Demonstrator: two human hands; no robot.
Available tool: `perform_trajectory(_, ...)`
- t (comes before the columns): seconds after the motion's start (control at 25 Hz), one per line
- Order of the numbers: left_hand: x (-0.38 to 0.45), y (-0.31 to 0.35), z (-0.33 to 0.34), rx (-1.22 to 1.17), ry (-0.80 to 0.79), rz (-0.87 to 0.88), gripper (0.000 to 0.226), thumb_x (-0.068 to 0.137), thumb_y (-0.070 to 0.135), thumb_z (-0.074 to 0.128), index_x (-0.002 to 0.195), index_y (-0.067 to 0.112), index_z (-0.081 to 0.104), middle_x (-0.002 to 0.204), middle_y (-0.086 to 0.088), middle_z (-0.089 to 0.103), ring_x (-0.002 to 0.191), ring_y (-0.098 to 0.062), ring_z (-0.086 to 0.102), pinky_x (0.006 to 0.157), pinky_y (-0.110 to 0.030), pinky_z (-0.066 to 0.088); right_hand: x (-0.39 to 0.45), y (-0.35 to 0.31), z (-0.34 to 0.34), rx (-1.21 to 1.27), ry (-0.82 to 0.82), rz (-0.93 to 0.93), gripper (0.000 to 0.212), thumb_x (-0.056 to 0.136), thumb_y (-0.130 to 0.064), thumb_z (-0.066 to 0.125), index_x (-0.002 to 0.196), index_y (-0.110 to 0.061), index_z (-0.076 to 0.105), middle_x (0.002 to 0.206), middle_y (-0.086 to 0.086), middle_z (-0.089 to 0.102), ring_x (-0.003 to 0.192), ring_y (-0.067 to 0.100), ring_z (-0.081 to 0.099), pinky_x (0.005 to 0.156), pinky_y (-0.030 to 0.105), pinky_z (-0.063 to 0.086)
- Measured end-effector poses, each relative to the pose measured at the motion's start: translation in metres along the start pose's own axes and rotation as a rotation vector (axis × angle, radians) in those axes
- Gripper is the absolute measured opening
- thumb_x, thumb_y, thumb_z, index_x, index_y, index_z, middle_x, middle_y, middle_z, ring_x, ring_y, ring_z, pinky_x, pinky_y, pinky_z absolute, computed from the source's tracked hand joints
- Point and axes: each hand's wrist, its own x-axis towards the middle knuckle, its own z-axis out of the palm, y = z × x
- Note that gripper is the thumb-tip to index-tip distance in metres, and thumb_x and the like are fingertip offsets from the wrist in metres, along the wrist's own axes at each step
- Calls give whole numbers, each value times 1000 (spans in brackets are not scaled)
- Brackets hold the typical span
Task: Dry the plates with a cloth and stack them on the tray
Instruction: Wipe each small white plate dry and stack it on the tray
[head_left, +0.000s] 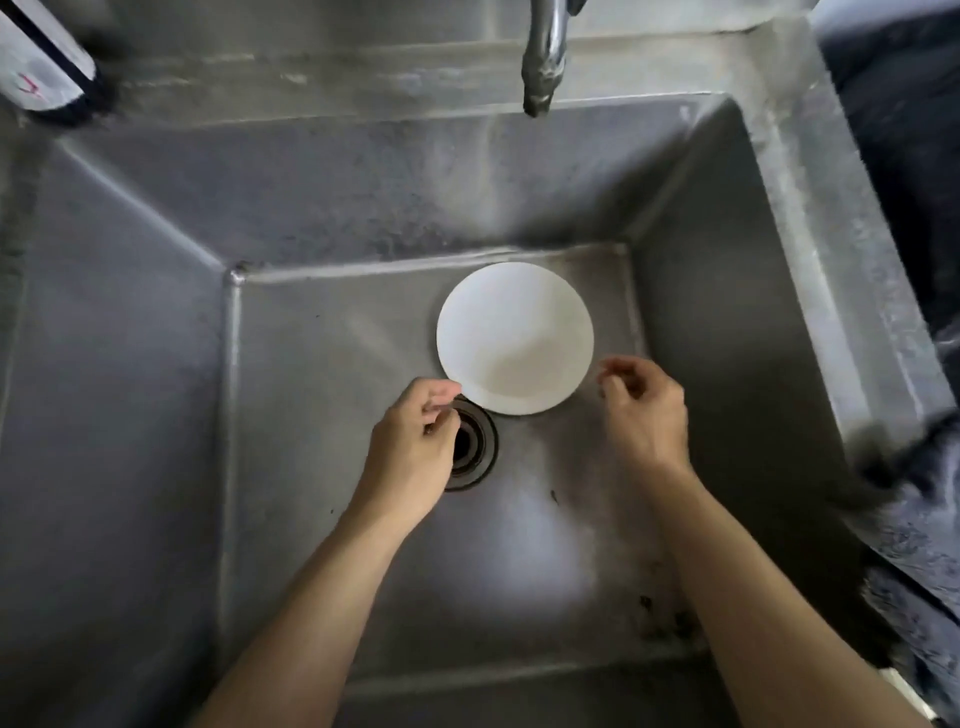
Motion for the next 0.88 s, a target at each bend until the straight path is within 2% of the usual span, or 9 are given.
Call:
perform_trajectory(0.12, 36, -19, 12, 2, 39, -49, 37, 97, 10, 52, 129, 26, 57, 120, 23, 58, 102, 9, 58, 72, 4, 39, 35, 13, 22, -15, 3, 6, 25, 99, -18, 57, 119, -22, 70, 106, -5, 70, 94, 11, 63, 78, 20, 44)
perform_trajectory(0.2, 59, -25, 18, 1, 34, -106, 43, 97, 15, 54, 138, 28, 50, 117, 25, 55, 97, 8, 57, 70, -3, 41, 56, 16, 35, -22, -2, -3, 33, 101, -17, 54, 132, -18, 65, 125, 2, 68, 110, 17, 62, 88, 22, 43)
perform_trajectory(0.28, 77, -28, 24, -4, 35, -163, 46, 96, 21, 56, 140, 28, 46, 107, 22, 56, 96, 4, 60, 79, -15, 47, 71, 13, 44, -16, -4, 22, 37, 102, -15, 50, 137, -17, 62, 134, 6, 63, 118, 21, 58, 94, 27, 42)
perform_trajectory(0.4, 90, -29, 31, -34, 21, -211, 42, 91, 20, 56, 132, 22, 51, 107, 11, 65, 100, -16, 67, 93, -40, 55, 84, 8, 55, -57, -38, 20, 31, 98, -13, 49, 121, -19, 68, 112, 1, 68, 106, 23, 63, 86, 33, 50)
perform_trajectory(0.52, 92, -22, 35, -159, 7, -252, 33, 87, 10, 55, 116, 24, 59, 104, 8, 69, 103, -19, 68, 97, -48, 55, 92, 6, 59, -47, -22, 77, 25, 97, -10, 54, 117, -16, 67, 105, -1, 67, 101, 22, 63, 83, 32, 49)
perform_trajectory(0.64, 88, -23, 31, -243, 41, -271, 39, 87, 1, 54, 120, 20, 61, 110, 3, 68, 99, -18, 69, 90, -48, 59, 85, 7, 59, -9, -3, 103, 18, 95, -7, 57, 108, -19, 60, 92, -8, 61, 89, 16, 60, 72, 23, 45)
perform_trajectory(0.76, 68, -23, 20, -284, 98, -255, 43, 86, -5, 53, 117, 24, 58, 111, 8, 63, 95, -14, 69, 70, -35, 63, 59, 4, 47, 38, 8, 93, 20, 93, -6, 57, 105, -22, 59, 85, -16, 58, 75, 2, 55, 55, 12, 39)
perform_trajectory(0.88, 37, -20, 7, -267, 134, -269, 46, 85, -8, 55, 117, 25, 59, 108, 14, 62, 97, -16, 70, 69, -33, 63, 27, -5, 31, 36, 4, 109, 18, 92, -8, 58, 103, -21, 62, 85, -13, 60, 78, 6, 58, 58, 17, 40)
